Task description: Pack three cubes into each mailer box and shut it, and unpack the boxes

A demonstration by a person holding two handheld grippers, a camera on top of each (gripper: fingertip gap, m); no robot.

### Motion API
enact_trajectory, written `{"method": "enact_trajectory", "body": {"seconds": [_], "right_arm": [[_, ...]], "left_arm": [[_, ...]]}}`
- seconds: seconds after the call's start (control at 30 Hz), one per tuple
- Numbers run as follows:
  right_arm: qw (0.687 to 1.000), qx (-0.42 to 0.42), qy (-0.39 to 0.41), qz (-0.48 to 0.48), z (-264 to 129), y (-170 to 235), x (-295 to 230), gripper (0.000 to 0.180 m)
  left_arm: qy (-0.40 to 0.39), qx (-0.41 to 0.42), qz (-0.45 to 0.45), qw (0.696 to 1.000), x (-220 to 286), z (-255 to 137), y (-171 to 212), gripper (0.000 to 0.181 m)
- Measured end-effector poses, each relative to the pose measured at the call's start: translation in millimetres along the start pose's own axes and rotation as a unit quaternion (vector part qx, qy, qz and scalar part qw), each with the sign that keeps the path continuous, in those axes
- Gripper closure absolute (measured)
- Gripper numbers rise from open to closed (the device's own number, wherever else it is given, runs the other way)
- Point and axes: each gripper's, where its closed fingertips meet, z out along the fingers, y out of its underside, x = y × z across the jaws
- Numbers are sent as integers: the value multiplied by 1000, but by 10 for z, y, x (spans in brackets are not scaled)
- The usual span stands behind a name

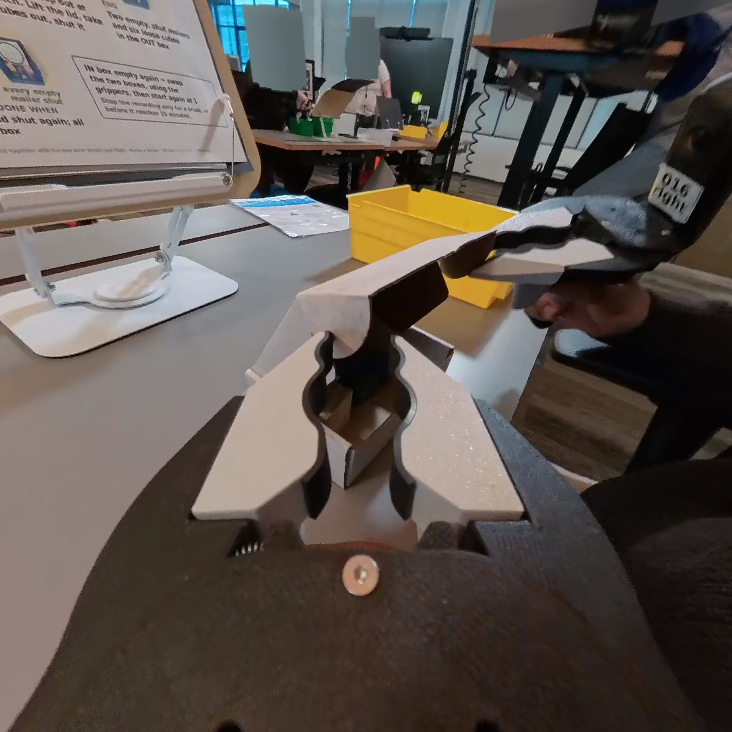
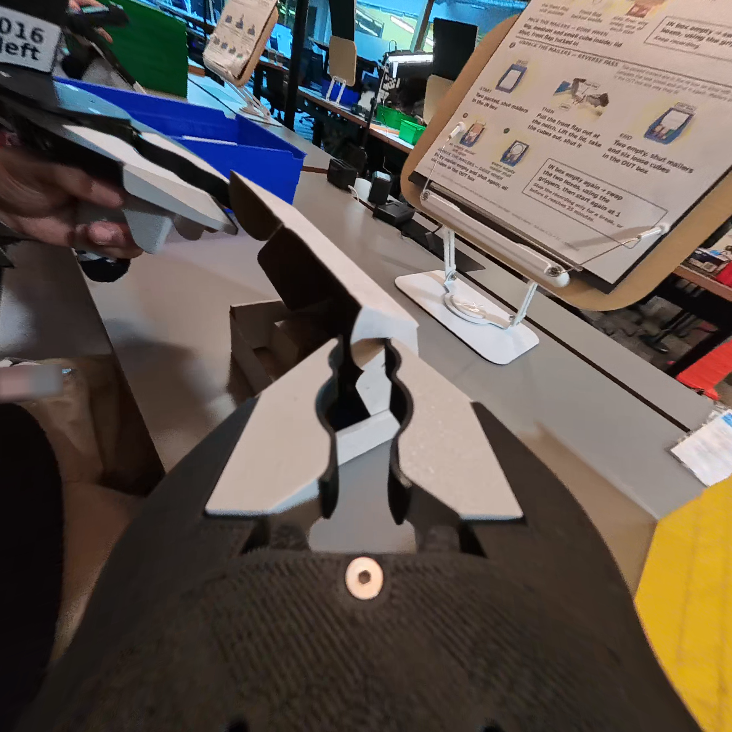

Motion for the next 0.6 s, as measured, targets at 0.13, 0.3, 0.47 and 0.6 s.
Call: {"method": "enact_trajectory", "body": {"seconds": [0.13, 0.3, 0.47, 0.6], "right_arm": [[1000, -17, -7, 6, -8, 52, -20, 164], [999, -34, -16, 22, -9, 120, -45, 166], [998, -59, -21, 12, -20, 219, -88, 168], [996, -78, -32, 19, -26, 300, -131, 170]], "left_arm": [[-10, -11, 22, 1000, 27, -29, 75, 163], [-10, -22, 24, 999, 54, -62, 129, 165], [-22, -41, 49, 998, 61, -41, 199, 166], [-35, -64, 73, 995, 66, -31, 276, 167]]}}
